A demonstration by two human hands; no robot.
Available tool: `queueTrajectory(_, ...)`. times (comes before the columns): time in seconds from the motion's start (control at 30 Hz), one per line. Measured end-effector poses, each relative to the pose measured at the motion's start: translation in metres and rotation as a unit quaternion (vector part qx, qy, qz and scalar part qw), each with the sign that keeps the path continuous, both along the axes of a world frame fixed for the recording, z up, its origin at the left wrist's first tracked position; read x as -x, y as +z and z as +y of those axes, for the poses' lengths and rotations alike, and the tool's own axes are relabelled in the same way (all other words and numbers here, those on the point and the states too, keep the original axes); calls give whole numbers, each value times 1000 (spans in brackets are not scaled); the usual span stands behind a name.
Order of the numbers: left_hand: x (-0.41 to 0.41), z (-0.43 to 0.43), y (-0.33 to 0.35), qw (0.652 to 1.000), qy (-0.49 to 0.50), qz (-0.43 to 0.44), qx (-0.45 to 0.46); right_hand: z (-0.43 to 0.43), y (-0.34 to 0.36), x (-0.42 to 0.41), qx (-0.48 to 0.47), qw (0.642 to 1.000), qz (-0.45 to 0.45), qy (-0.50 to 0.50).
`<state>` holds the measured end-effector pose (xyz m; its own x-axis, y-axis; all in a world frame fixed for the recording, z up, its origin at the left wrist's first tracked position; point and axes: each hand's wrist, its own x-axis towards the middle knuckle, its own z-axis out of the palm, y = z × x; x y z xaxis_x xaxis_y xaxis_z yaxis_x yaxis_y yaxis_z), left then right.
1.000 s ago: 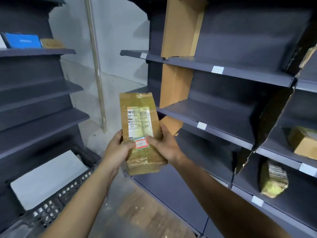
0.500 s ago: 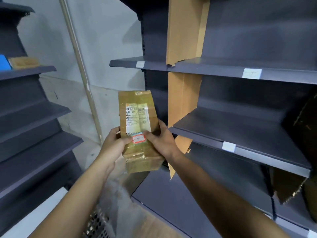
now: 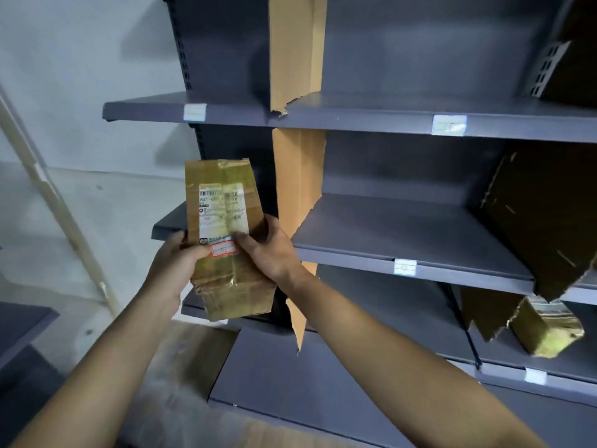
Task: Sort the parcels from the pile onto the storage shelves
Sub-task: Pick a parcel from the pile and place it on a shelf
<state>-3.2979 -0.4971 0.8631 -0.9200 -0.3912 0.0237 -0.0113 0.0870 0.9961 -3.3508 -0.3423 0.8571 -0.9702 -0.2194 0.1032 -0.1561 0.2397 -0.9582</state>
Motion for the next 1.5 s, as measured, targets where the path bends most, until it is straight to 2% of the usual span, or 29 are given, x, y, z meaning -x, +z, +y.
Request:
queueTrajectory(0.3, 48, -62, 6, 998, -64, -3, 10, -54, 12, 25, -12, 997, -15, -80)
queueTrajectory(0.57, 58, -98, 9, 965, -248, 79, -9, -88, 16, 42, 36, 985, -68, -157)
queueTrajectory(0.67, 64, -116, 3, 949, -300, 91, 48, -93, 20, 47, 82, 982, -77, -152)
queueTrajectory(0.73, 72, -126, -1, 947, -299, 85, 85, -94, 20, 48, 105, 981, -73, -148)
queueTrajectory(0.9, 93, -133, -3, 957, -246, 110, 105, -90, 18, 39, 106, 987, -33, -120)
queueTrajectory(1.0, 106, -129, -3, 962, -150, 119, 194, -91, 13, 41, 69, 994, -9, -88)
queueTrajectory(1.13, 131, -130, 4, 950, -64, 125, 279, -106, 18, 71, -38, 985, 28, -164)
queueTrajectory(1.23, 149, -133, 14, 948, -71, 115, 288, -115, 24, 96, -44, 981, 9, -187)
queueTrajectory(1.37, 168, -141, 17, 963, -140, 80, 218, -120, 33, 119, -52, 975, 6, -216)
queueTrajectory(1.5, 182, -146, 17, 960, -228, 58, 154, -123, 33, 136, -87, 970, 12, -226)
